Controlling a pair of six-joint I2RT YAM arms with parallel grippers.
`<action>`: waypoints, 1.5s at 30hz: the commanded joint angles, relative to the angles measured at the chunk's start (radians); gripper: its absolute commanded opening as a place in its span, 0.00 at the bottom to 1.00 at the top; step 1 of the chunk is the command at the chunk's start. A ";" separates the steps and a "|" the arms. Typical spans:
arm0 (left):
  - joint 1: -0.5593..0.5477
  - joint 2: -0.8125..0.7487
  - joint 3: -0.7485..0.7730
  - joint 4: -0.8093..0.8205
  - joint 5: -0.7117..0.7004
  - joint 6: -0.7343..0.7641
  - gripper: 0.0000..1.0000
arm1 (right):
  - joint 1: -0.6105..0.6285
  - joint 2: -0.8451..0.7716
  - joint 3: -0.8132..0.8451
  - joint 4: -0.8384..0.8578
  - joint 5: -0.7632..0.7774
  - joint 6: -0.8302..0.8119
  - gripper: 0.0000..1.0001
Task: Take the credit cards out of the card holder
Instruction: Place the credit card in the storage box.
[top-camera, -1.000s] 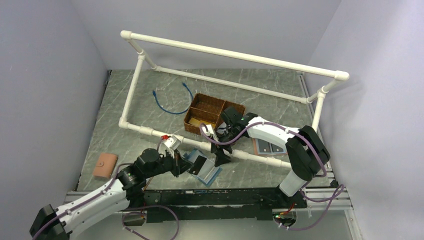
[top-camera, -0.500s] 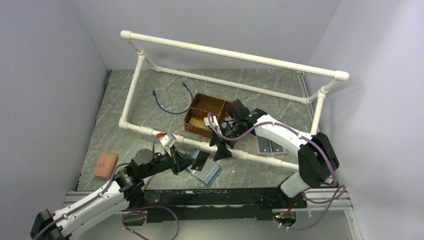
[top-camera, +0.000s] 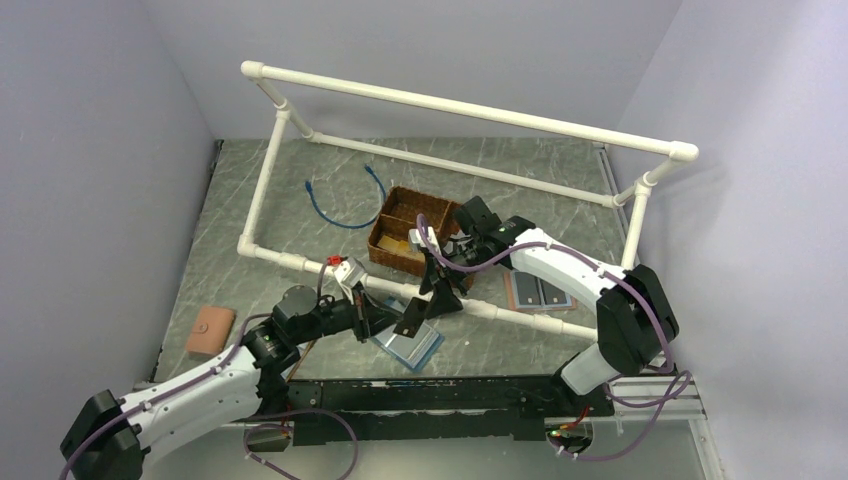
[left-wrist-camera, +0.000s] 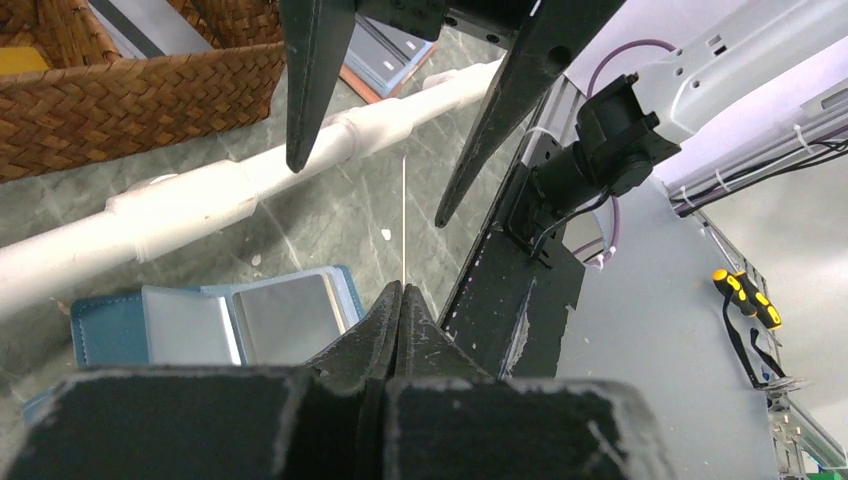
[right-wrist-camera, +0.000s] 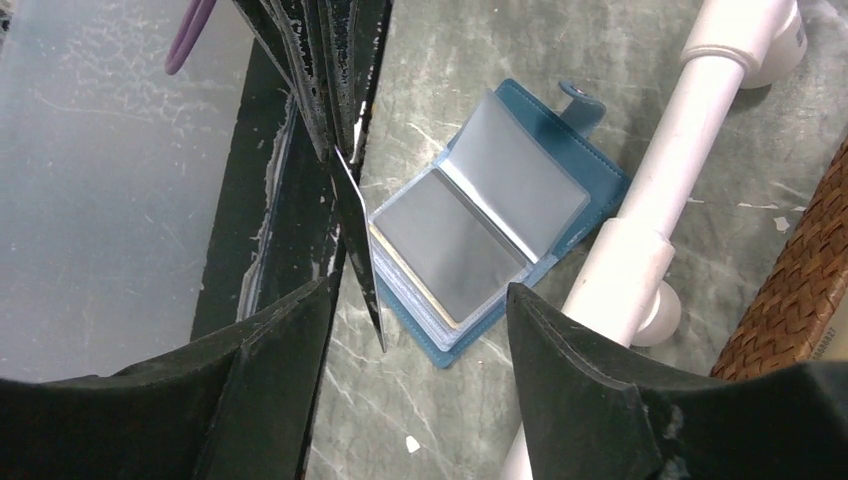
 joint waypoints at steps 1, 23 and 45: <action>-0.004 -0.020 0.029 0.068 0.021 0.003 0.00 | -0.003 -0.001 0.028 0.029 -0.059 0.021 0.62; -0.003 -0.184 0.276 -0.746 -0.491 -0.119 0.94 | -0.196 -0.079 0.088 0.089 0.161 0.091 0.00; -0.003 -0.298 0.213 -0.810 -0.629 -0.205 0.98 | -0.180 0.177 0.204 0.684 0.753 1.120 0.00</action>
